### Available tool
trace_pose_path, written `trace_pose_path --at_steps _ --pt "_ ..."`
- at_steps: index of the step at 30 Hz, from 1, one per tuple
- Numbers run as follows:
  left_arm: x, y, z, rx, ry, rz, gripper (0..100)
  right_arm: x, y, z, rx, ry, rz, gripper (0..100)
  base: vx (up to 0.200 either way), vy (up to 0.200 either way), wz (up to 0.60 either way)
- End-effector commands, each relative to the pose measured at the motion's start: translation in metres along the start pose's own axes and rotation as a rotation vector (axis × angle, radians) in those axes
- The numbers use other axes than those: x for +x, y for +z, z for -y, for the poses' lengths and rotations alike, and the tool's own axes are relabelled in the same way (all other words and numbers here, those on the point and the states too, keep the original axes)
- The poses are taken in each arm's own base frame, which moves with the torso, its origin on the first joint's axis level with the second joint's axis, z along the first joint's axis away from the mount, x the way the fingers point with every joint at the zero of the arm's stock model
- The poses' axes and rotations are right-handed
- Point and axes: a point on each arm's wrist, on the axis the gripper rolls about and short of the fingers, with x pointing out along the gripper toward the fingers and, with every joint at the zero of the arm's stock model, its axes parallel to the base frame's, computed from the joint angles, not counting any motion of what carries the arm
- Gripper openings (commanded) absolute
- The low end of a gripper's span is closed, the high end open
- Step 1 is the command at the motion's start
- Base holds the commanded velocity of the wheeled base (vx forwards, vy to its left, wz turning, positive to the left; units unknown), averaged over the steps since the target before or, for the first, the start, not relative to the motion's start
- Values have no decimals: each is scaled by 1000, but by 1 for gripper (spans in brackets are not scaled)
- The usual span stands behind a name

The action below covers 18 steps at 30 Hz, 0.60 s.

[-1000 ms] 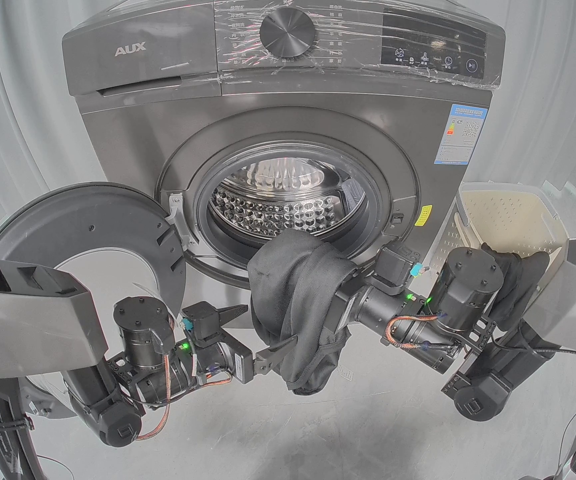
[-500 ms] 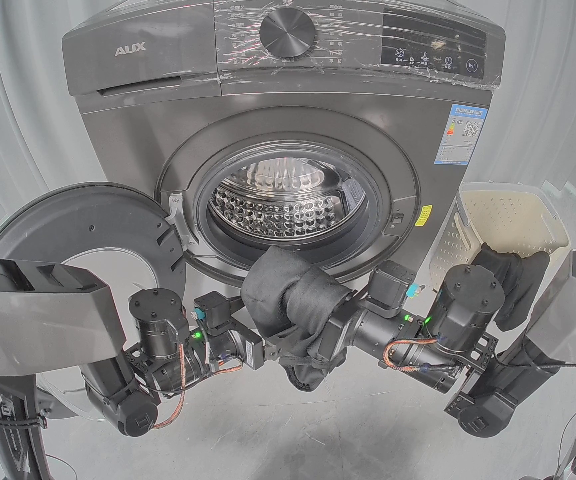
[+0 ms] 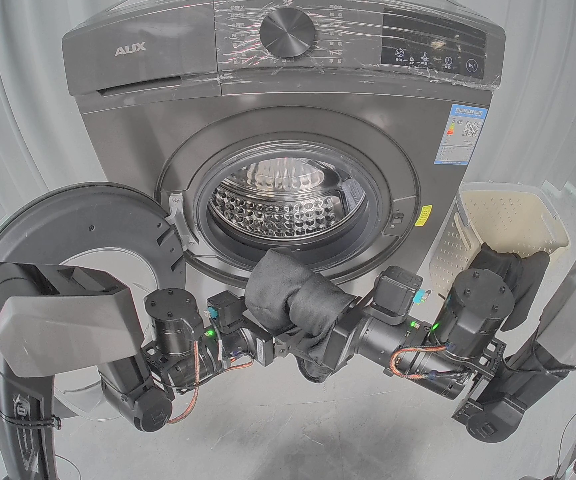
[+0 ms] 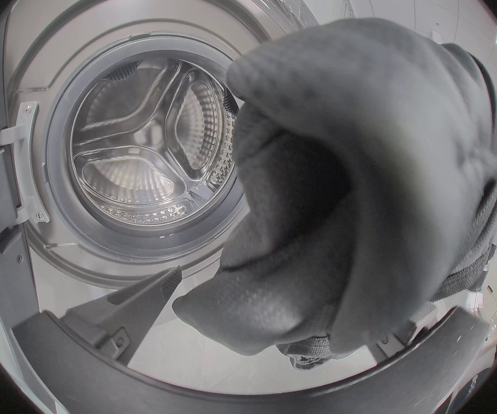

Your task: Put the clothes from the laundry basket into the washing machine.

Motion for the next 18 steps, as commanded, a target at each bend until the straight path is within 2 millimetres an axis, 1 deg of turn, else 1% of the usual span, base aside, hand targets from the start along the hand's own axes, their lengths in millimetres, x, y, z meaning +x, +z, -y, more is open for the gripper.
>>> trace_pose_path --at_steps 1,5,6,12,15,18 --pt "7 0 -1 3 -2 17 100 -1 -2 -2 1 7 -5 0 0 0 0" --pt "9 3 -2 8 -4 29 100 0 -2 -1 3 5 -4 0 0 0 0" --pt "9 3 -2 8 -4 29 0 0 -2 -1 3 5 -4 0 0 0 0" --pt "8 6 4 1 -25 35 0 -1 -1 6 5 -17 2 0 0 0 0" --pt "4 7 5 -4 -25 32 0 0 -1 17 2 -49 4 0 0 0 0" --pt "-3 15 6 -3 -24 44 0 0 -2 26 -1 -78 6 0 0 0 0"
